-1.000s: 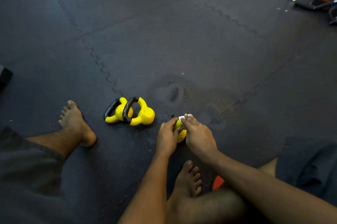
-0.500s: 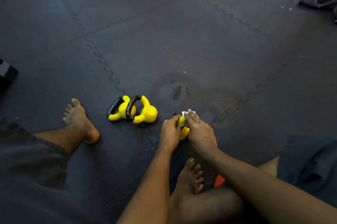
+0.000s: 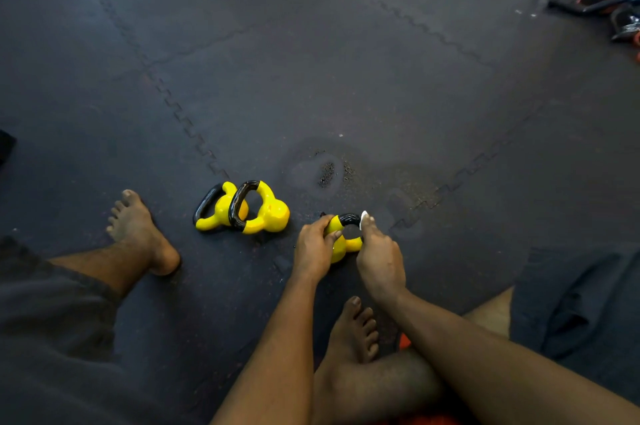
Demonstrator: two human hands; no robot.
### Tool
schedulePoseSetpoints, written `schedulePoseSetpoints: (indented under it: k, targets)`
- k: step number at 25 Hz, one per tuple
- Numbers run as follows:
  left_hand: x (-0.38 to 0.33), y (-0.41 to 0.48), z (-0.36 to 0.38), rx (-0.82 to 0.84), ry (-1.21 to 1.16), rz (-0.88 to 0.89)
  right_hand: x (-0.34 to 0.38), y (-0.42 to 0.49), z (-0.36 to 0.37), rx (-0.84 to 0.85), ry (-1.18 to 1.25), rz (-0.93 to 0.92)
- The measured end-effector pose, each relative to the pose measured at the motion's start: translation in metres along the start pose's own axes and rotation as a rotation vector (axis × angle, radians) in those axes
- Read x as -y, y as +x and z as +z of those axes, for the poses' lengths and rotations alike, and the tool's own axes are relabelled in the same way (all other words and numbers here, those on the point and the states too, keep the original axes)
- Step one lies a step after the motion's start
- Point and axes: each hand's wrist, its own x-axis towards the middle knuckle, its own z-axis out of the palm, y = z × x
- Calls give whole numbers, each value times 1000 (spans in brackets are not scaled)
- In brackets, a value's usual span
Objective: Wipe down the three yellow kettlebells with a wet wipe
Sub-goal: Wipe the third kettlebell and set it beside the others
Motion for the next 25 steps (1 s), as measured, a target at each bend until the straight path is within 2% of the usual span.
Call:
schedulePoseSetpoints:
  k: [3,5,7,10,12,13,15,17,18,19,21,25]
  targets:
    - [0,2,1,-10,3,7,5,-3,7,-8,-34,-197]
    - [-1,3,0,-3,8,-3,6,-2,11,-1,-58,-215]
    - [-1,3,0,-5,-1,-8,3,-3,15,-13,-30,-128]
    - [2,0,2,0,-9,-2,-2,5,9,-75,134,183]
    - [3,-3,3,-10,-15,-9,-4,24,-1,-74,262,245]
    - [3,-4,3,-14,-19,-2,-2,37,-9,-26,323,230]
    - [4,-7,4,-14,-16,20,10,65,-28,198,327,157]
    - [4,-8,3,2,-6,19,29,87,-44,432,140,-3]
    - [5,-8,3,8,-8,11,35,92,-45,471,33,-67]
    - [5,-8,2,11,-11,6,37,93,-43,463,-32,-98]
    - [6,-6,2,7,-11,7,29,84,-34,352,-4,-59]
    - [4,-6,2,-6,-6,21,11,44,-12,11,258,217]
